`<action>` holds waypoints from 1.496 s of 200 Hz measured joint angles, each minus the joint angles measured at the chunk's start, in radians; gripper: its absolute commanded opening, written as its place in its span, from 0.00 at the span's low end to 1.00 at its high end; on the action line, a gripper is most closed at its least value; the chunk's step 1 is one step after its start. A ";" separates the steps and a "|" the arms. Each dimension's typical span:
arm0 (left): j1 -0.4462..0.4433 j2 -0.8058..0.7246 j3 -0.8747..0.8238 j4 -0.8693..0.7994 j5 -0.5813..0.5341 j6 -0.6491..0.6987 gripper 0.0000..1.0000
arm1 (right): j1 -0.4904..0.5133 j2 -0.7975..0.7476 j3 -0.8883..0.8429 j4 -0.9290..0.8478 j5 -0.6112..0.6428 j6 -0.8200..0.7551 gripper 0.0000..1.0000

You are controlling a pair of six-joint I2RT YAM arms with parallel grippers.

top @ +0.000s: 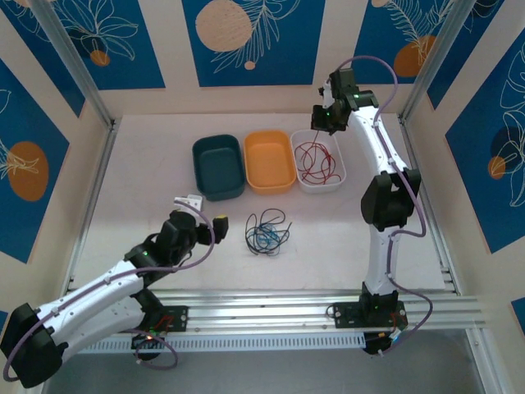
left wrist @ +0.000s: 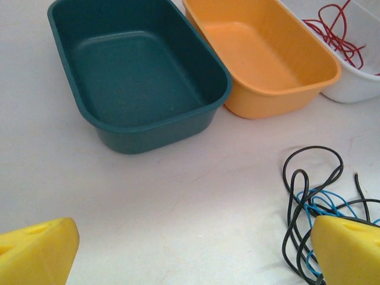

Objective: Untangle the cables

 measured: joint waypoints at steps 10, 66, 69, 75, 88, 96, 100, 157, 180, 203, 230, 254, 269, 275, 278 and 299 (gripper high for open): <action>0.000 0.004 0.000 0.003 0.012 -0.003 1.00 | -0.008 0.014 -0.006 -0.003 -0.002 0.011 0.00; 0.000 0.040 0.000 0.043 0.051 -0.013 1.00 | -0.029 0.042 -0.060 -0.022 -0.031 0.047 0.05; 0.000 0.044 0.000 0.043 0.054 -0.013 1.00 | -0.028 0.045 -0.061 -0.023 -0.033 0.050 0.06; 0.000 0.052 0.000 0.043 0.058 -0.013 1.00 | -0.028 0.053 -0.064 -0.024 -0.036 0.051 0.07; 0.000 0.066 0.001 0.043 0.068 -0.013 1.00 | -0.027 0.078 -0.066 -0.029 -0.043 0.056 0.08; 0.000 0.071 0.002 0.044 0.071 -0.013 1.00 | -0.027 0.094 -0.066 -0.034 -0.043 0.059 0.09; 0.000 0.074 0.002 0.045 0.074 -0.013 1.00 | -0.027 0.101 -0.066 -0.036 -0.043 0.061 0.09; 0.002 0.132 0.026 0.069 0.095 -0.013 1.00 | -0.029 0.163 -0.066 -0.087 -0.014 0.089 0.27; 0.002 0.150 0.034 0.077 0.104 -0.014 1.00 | -0.029 0.158 -0.075 -0.099 0.006 0.097 0.46; 0.002 0.161 0.043 0.077 0.115 -0.014 1.00 | -0.029 0.129 -0.113 -0.102 0.026 0.104 0.54; 0.003 0.163 0.058 0.075 0.122 -0.014 1.00 | -0.027 0.044 -0.154 -0.108 0.042 0.112 0.60; 0.003 0.163 0.068 0.069 0.122 -0.015 1.00 | -0.020 -0.080 -0.195 -0.105 0.066 0.125 0.79; 0.004 0.163 0.068 0.067 0.122 -0.019 1.00 | -0.012 -0.167 -0.226 -0.100 0.080 0.128 0.79; 0.005 0.163 0.068 0.066 0.122 -0.021 1.00 | -0.006 -0.201 -0.240 -0.097 0.085 0.129 0.79; 0.005 0.163 0.068 0.066 0.122 -0.022 1.00 | -0.003 -0.217 -0.246 -0.097 0.089 0.129 0.79; 0.006 0.163 0.072 0.064 0.122 -0.037 1.00 | 0.032 -0.325 -0.308 -0.084 0.119 0.131 0.79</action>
